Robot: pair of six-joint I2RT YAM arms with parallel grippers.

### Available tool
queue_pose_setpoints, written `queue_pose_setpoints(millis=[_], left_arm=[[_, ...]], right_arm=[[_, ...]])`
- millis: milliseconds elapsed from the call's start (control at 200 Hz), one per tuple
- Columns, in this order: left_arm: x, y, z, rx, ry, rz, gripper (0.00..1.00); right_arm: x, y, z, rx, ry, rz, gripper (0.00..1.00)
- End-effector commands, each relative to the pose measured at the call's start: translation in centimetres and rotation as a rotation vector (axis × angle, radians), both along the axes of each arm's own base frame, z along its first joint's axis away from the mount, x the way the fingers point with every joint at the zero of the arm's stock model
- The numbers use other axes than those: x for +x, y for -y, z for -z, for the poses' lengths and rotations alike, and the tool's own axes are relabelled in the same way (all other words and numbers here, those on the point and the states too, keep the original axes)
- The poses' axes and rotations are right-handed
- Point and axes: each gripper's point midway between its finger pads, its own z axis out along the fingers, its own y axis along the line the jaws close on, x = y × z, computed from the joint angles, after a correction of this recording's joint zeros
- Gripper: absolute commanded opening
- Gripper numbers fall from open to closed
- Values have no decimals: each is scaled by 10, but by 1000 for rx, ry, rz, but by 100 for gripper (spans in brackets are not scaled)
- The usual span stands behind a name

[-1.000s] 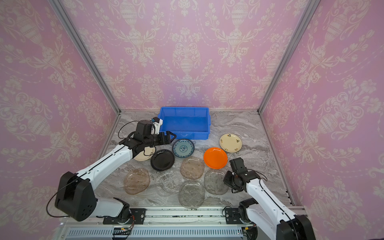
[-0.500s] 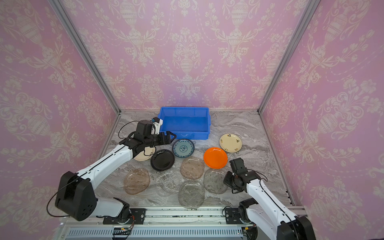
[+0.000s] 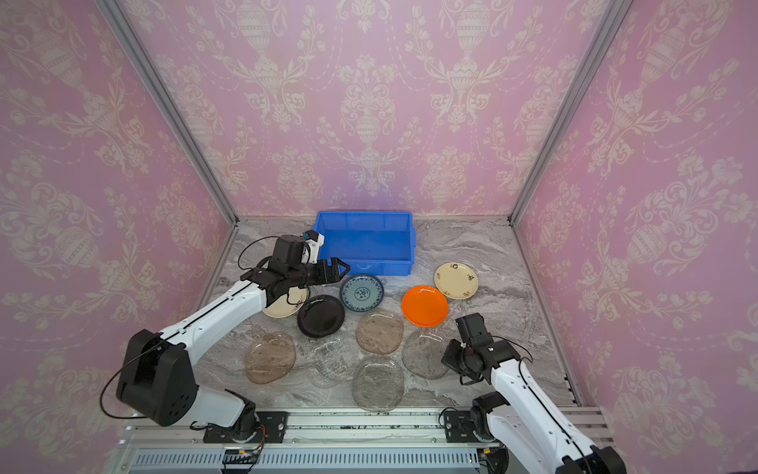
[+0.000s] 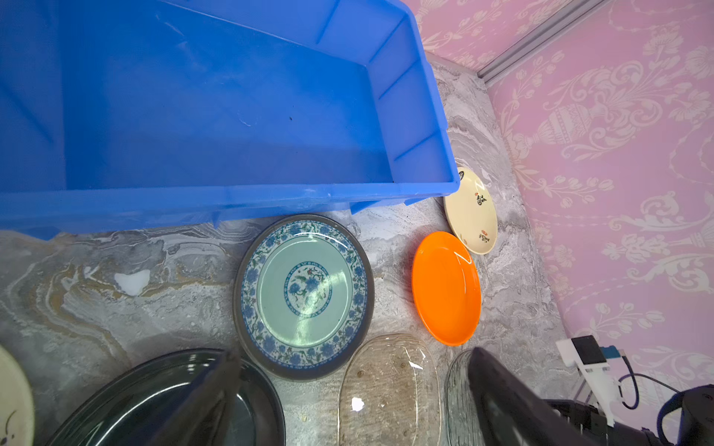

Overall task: Place the plates into the plastic bin on the countertop
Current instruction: Pick up the plate from the bottom-center of the table, then place the plate in the plastic bin.

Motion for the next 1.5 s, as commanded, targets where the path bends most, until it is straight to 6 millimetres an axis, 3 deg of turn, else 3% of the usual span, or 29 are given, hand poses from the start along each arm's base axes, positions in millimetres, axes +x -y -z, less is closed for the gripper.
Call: queue_pose_setpoints(millis=[0, 170, 400, 550, 701, 811, 976, 1096, 1256, 1496], left_arm=[[5, 0, -11, 39, 36, 14, 94], [19, -5, -22, 72, 77, -8, 94], [36, -15, -39, 65, 138, -51, 95], [43, -33, -49, 72, 169, -90, 96], [55, -56, -61, 43, 202, -146, 97], [70, -57, -65, 28, 211, -141, 98], [96, -42, -65, -21, 220, -99, 97], [113, -29, -57, -36, 205, -47, 93], [126, -16, -51, -75, 194, 4, 85], [132, -2, -41, -157, 146, 36, 68]], right_arm=[[-18, 4, -14, -13, -38, 12, 0], [-21, 5, -55, -39, 14, -24, 0], [21, -10, -126, -95, 157, -117, 0], [75, -40, -166, -83, 265, -195, 0], [149, -79, -204, -46, 386, -248, 0], [205, -107, -220, -9, 481, -250, 0], [280, -139, -222, -33, 543, -295, 0], [313, -156, -213, -19, 553, -329, 0], [334, -168, -206, 2, 558, -358, 0], [344, -181, -196, 89, 558, -367, 0]])
